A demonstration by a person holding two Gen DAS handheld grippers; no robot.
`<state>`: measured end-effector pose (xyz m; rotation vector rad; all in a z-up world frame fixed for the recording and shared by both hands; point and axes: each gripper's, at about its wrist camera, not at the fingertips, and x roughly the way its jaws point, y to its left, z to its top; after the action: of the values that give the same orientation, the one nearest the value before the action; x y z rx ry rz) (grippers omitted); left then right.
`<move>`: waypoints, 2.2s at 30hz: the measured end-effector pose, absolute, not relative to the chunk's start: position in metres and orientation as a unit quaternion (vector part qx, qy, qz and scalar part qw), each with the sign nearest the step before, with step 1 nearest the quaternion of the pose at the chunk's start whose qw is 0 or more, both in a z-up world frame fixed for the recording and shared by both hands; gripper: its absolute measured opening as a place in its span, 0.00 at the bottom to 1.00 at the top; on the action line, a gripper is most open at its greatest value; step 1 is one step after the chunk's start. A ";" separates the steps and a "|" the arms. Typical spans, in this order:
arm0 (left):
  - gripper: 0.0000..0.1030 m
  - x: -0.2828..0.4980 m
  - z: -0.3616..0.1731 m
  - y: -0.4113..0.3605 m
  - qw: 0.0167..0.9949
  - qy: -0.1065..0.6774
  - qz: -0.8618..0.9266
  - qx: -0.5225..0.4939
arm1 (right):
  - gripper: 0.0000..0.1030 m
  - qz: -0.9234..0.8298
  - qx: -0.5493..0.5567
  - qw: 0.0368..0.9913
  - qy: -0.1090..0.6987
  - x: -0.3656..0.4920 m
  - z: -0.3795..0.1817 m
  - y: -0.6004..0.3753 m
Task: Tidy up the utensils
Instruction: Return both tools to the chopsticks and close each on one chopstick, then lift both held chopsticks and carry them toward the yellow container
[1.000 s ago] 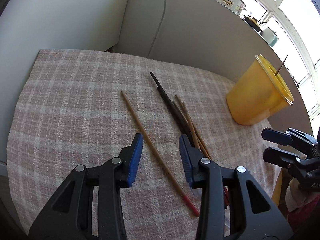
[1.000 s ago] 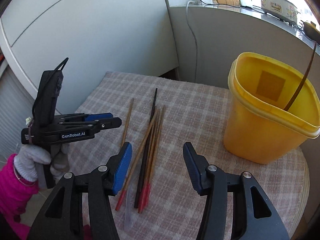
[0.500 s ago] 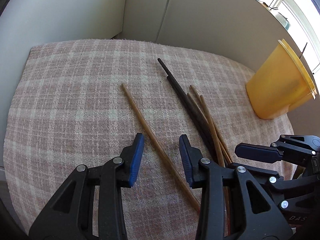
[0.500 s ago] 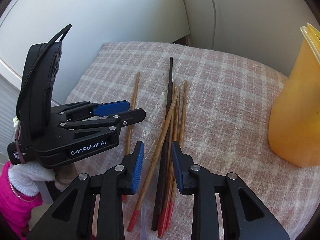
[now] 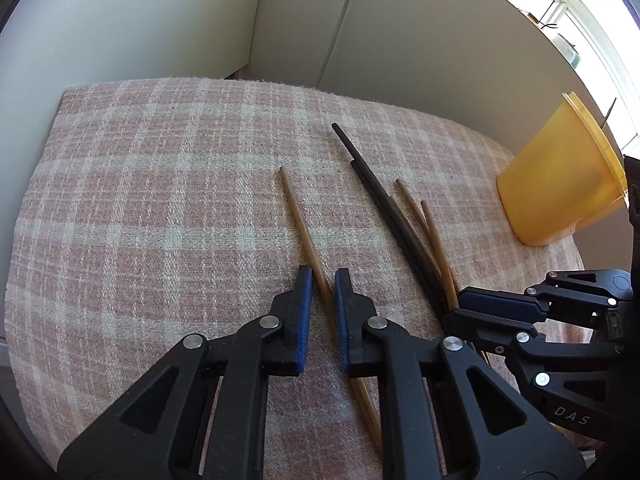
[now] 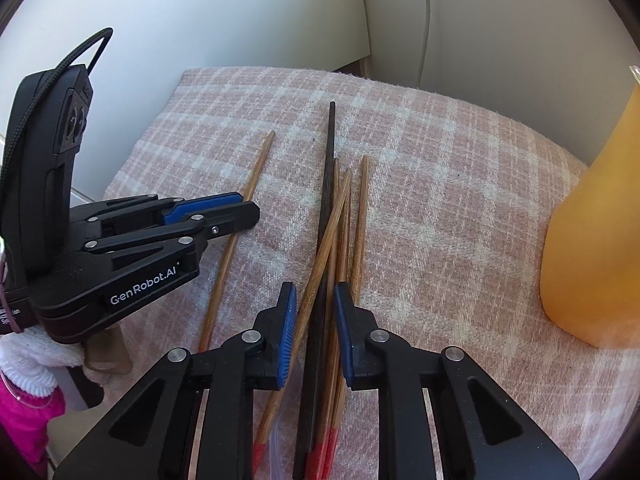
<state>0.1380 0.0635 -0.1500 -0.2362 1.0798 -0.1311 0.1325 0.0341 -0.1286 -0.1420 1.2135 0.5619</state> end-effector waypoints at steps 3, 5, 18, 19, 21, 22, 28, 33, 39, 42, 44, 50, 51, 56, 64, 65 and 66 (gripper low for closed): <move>0.09 0.136 -0.150 0.068 0.848 0.512 -0.065 -0.118 | 0.10 0.258 -0.069 0.783 0.562 0.135 -0.131 0.037; 0.07 0.134 -0.150 0.073 0.847 0.512 -0.066 -0.126 | 0.09 0.258 -0.066 0.783 0.563 0.136 -0.132 0.036; 0.05 0.114 -0.136 0.110 0.848 0.503 -0.068 -0.153 | 0.05 0.269 -0.023 0.788 0.553 0.132 -0.116 0.012; 0.05 0.112 -0.134 0.111 0.849 0.502 -0.068 -0.152 | 0.05 0.271 -0.021 0.789 0.551 0.131 -0.114 0.010; 0.05 0.110 -0.132 0.118 0.849 0.503 -0.066 -0.149 | 0.05 0.271 -0.021 0.792 0.547 0.129 -0.112 0.007; 0.05 0.109 -0.131 0.120 0.849 0.504 -0.064 -0.145 | 0.05 0.271 -0.022 0.792 0.546 0.129 -0.111 0.006; 0.05 0.107 -0.125 0.119 0.851 0.509 -0.066 -0.114 | 0.05 0.268 -0.016 0.792 0.548 0.129 -0.114 0.005; 0.05 0.099 -0.107 0.125 0.862 0.487 -0.071 -0.121 | 0.05 0.275 -0.007 0.800 0.533 0.119 -0.101 -0.005; 0.05 0.104 -0.098 0.129 0.865 0.486 -0.057 -0.112 | 0.05 0.281 -0.007 0.815 0.507 0.107 -0.078 -0.014; 0.19 0.119 -0.113 0.113 0.841 0.526 -0.065 -0.105 | 0.05 0.283 -0.007 0.819 0.499 0.102 -0.071 -0.017; 0.19 0.125 -0.120 0.107 0.832 0.545 -0.064 -0.083 | 0.05 0.283 -0.008 0.821 0.496 0.100 -0.069 -0.016; 0.04 0.130 -0.126 0.103 0.838 0.537 -0.067 -0.075 | 0.05 0.282 -0.010 0.826 0.488 0.094 -0.061 -0.022; 0.03 0.128 -0.123 0.107 0.840 0.532 -0.065 -0.085 | 0.05 0.281 -0.011 0.828 0.485 0.094 -0.060 -0.023; 0.03 0.103 -0.090 0.116 0.867 0.479 -0.081 -0.113 | 0.05 0.279 -0.009 0.840 0.466 0.086 -0.046 -0.036; 0.03 0.068 -0.031 0.103 0.899 0.406 -0.117 -0.113 | 0.05 0.270 0.009 0.870 0.412 0.068 -0.011 -0.073; 0.03 0.065 -0.026 0.101 0.902 0.399 -0.121 -0.114 | 0.05 0.266 0.010 0.875 0.405 0.064 -0.007 -0.078; 0.03 0.062 -0.021 0.099 0.904 0.393 -0.125 -0.116 | 0.05 0.262 0.012 0.879 0.397 0.062 -0.002 -0.083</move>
<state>0.0625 0.0993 -0.0214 -0.2406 0.8120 -0.2584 0.0616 -0.0831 -0.0024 0.0242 0.8285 0.5452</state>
